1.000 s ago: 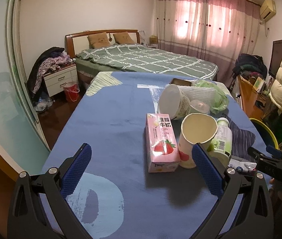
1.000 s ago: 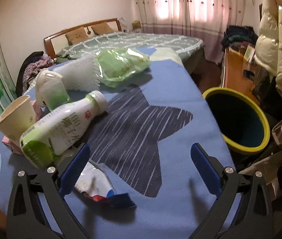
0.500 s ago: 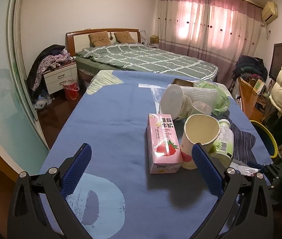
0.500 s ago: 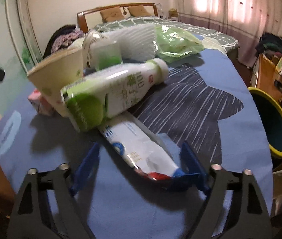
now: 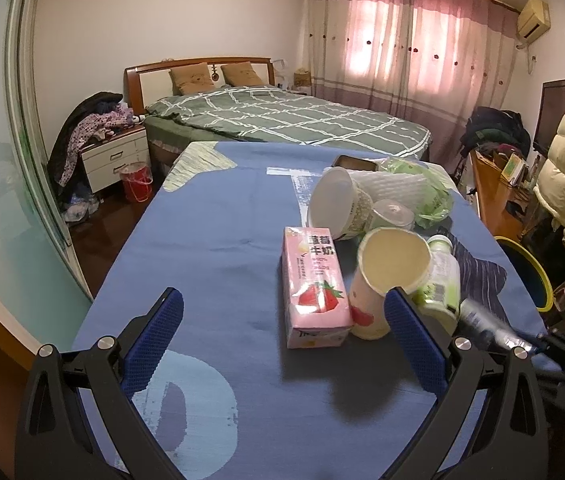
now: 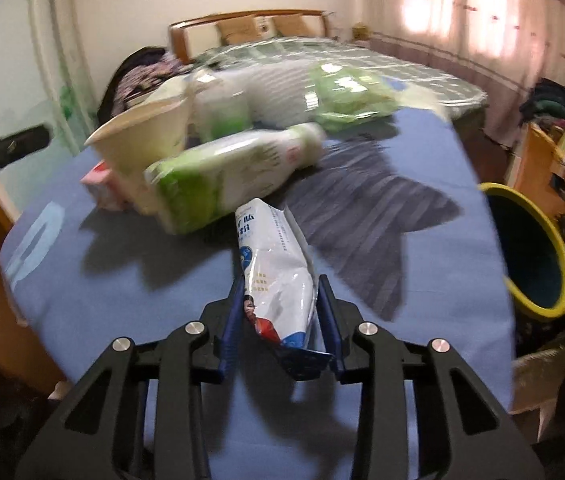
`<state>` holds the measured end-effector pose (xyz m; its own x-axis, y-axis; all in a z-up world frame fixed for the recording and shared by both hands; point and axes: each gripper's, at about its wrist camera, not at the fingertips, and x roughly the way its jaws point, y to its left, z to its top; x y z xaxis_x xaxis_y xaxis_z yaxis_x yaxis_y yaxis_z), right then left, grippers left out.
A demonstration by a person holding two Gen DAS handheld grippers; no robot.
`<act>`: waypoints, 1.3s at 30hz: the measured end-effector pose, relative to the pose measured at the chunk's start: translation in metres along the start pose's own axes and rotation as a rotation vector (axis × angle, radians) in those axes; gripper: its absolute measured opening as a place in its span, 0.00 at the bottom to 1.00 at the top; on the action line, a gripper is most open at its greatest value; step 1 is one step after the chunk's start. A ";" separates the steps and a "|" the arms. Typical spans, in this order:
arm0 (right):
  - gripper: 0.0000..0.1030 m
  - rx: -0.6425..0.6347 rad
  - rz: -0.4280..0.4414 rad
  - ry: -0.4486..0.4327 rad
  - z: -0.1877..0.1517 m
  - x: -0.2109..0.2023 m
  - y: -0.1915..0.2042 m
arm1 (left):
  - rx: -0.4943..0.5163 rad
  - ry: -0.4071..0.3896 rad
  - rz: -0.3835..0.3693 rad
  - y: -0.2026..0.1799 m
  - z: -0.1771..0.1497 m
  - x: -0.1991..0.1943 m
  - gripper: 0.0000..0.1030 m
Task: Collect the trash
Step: 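Carry the wrapper to the yellow bin and open the right gripper while the left gripper grasps the paper cup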
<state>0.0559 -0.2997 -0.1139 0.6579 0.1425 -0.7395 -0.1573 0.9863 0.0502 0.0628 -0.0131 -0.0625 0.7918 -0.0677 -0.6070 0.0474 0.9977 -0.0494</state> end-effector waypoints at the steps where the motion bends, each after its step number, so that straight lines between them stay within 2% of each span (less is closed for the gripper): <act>1: 0.33 0.018 -0.009 -0.004 0.000 -0.001 -0.006 | 0.002 0.000 -0.001 -0.001 0.000 0.000 0.96; 8: 0.33 0.147 -0.084 -0.057 0.008 -0.008 -0.052 | 0.027 0.008 -0.026 -0.011 -0.003 0.000 0.96; 15: 0.34 0.317 -0.248 -0.117 0.025 -0.004 -0.124 | 0.076 0.051 -0.071 -0.034 -0.007 0.015 0.96; 19: 0.34 0.403 -0.337 -0.095 0.031 0.012 -0.163 | 0.114 0.061 -0.100 -0.049 -0.007 0.023 0.96; 21: 0.34 0.473 -0.324 -0.076 0.033 0.021 -0.185 | 0.122 0.069 -0.106 -0.055 -0.007 0.028 0.96; 25: 0.35 0.525 -0.394 -0.071 0.041 0.029 -0.209 | 0.123 0.081 -0.113 -0.061 -0.005 0.038 0.96; 28: 0.35 0.583 -0.415 -0.066 0.044 0.036 -0.228 | 0.116 0.093 -0.122 -0.064 -0.001 0.048 0.96; 31: 0.42 0.617 -0.445 -0.039 0.045 0.043 -0.236 | 0.115 0.100 -0.132 -0.068 0.003 0.060 0.96; 32: 0.55 0.631 -0.442 -0.040 0.045 0.044 -0.237 | 0.113 0.103 -0.136 -0.068 0.003 0.062 0.96; 33: 0.61 0.631 -0.444 -0.046 0.044 0.043 -0.236 | 0.112 0.106 -0.141 -0.069 0.004 0.066 0.96; 39: 0.65 0.601 -0.469 -0.041 0.046 0.045 -0.226 | 0.103 0.113 -0.165 -0.072 0.011 0.085 0.96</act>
<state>0.1551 -0.5124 -0.1272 0.5851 -0.3113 -0.7488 0.5661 0.8180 0.1022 0.1332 -0.0910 -0.1016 0.6949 -0.2252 -0.6830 0.2374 0.9683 -0.0778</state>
